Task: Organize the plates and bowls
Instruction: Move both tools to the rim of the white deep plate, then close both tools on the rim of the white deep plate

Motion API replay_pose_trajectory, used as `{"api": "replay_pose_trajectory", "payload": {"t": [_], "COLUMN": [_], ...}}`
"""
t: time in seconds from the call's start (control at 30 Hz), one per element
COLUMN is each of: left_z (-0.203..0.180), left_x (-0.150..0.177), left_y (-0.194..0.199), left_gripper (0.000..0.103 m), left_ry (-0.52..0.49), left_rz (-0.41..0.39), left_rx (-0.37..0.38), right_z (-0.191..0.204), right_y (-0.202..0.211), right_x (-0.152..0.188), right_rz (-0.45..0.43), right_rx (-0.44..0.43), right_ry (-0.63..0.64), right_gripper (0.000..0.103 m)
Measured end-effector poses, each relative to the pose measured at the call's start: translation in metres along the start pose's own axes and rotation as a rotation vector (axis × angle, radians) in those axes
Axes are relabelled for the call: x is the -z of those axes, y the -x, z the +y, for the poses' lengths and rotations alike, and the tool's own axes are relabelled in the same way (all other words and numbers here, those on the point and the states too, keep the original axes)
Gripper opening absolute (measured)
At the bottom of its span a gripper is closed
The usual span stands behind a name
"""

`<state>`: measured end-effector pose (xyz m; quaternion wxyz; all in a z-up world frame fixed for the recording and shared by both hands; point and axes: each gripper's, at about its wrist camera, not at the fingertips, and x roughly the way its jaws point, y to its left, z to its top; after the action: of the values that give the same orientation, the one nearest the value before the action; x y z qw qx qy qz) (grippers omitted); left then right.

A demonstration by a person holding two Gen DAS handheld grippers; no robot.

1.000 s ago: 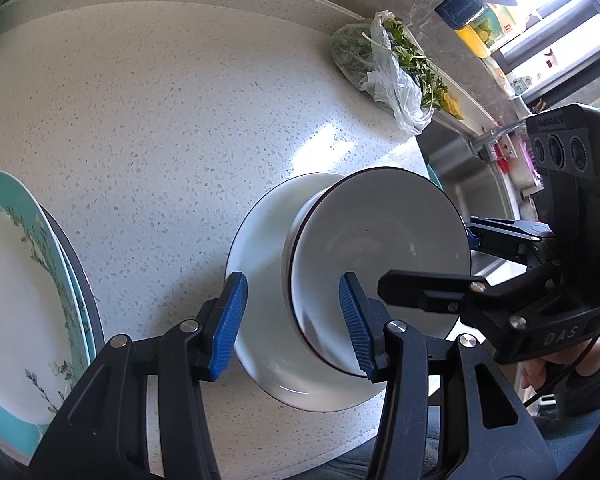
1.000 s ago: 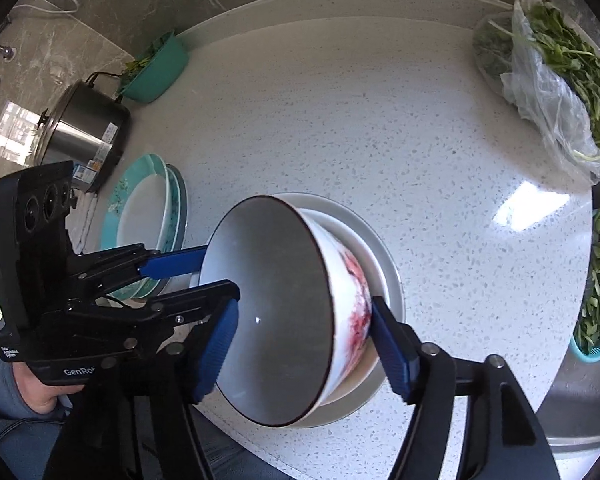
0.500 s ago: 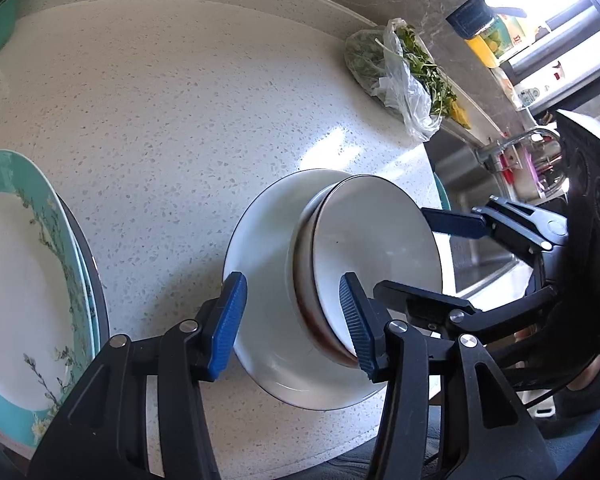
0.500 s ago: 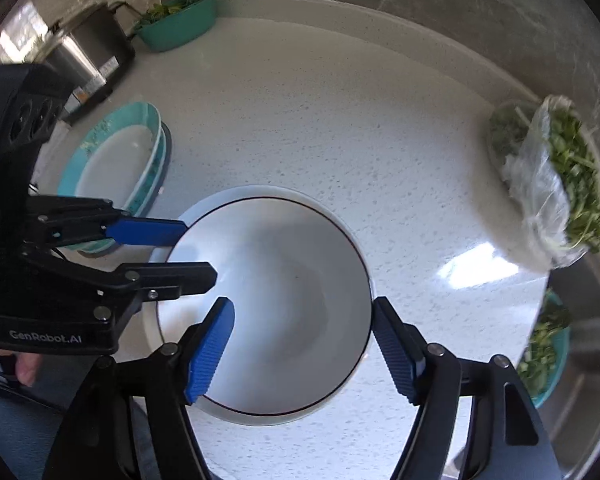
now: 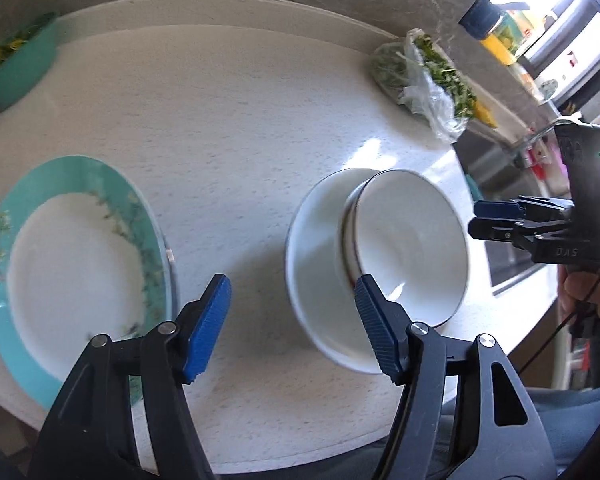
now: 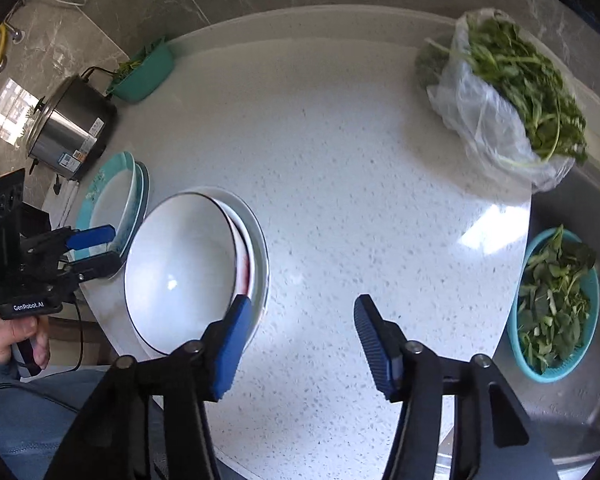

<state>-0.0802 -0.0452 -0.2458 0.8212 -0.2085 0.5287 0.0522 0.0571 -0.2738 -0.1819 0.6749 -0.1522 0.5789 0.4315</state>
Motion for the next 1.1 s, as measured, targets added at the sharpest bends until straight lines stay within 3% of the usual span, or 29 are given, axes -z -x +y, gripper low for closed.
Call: {"api": "replay_pose_trajectory", "payload": {"t": [0.23, 0.47, 0.83, 1.1], "left_z": [-0.005, -0.01, -0.022, -0.022], "left_x": [0.013, 0.023, 0.052, 0.059], "left_y": [-0.005, 0.001, -0.016, -0.034], "left_gripper": [0.063, 0.063, 0.063, 0.062], "left_ry": [0.035, 0.072, 0.133, 0.176], "left_rz": [0.014, -0.024, 0.0, -0.015], "left_rx": [-0.025, -0.077, -0.163, -0.158], "right_z": [0.01, 0.007, 0.02, 0.023], "right_y": [-0.016, -0.016, -0.041, -0.063], "right_x": [0.0, -0.005, -0.014, -0.022], "right_rz": [0.026, 0.048, 0.083, 0.096], "right_rx": [-0.041, -0.028, -0.025, -0.047], "right_ry": [0.048, 0.109, 0.27, 0.343], "right_gripper": [0.054, 0.054, 0.055, 0.055]}}
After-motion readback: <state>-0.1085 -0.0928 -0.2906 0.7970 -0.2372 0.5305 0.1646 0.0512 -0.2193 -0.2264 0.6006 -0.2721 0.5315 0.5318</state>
